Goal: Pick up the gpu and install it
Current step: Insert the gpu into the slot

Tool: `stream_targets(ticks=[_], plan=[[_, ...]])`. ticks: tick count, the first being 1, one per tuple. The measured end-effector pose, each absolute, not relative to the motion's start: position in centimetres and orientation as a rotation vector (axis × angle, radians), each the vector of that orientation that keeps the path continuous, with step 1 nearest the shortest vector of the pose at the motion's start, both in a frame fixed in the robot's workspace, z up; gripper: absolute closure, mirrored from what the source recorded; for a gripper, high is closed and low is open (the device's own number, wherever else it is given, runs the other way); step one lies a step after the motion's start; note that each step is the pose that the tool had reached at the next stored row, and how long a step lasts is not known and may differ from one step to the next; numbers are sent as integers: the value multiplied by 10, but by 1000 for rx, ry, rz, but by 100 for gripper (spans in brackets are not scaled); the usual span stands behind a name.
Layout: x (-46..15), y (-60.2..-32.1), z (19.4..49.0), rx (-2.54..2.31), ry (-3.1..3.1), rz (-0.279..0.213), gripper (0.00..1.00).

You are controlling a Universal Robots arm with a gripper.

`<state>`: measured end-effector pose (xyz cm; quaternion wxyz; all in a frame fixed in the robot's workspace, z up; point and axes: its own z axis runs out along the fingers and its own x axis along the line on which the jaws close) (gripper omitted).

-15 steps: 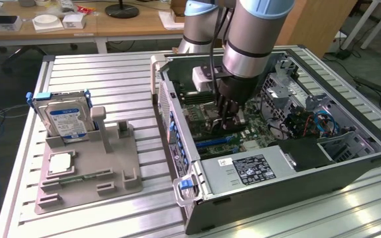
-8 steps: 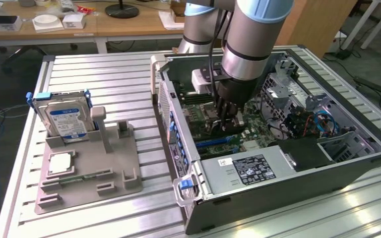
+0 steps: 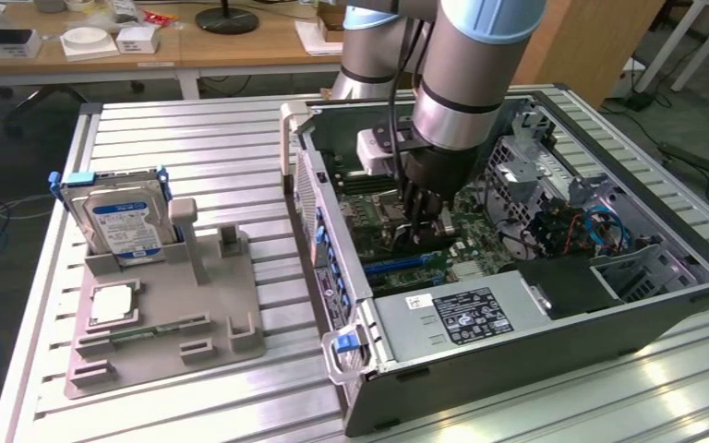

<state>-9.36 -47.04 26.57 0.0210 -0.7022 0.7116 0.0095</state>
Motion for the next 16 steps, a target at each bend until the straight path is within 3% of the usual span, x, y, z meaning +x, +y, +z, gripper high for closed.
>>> stream_targets(ticks=[16], plan=[[-91, -469, 262, -2173, 2201, 19, 73]])
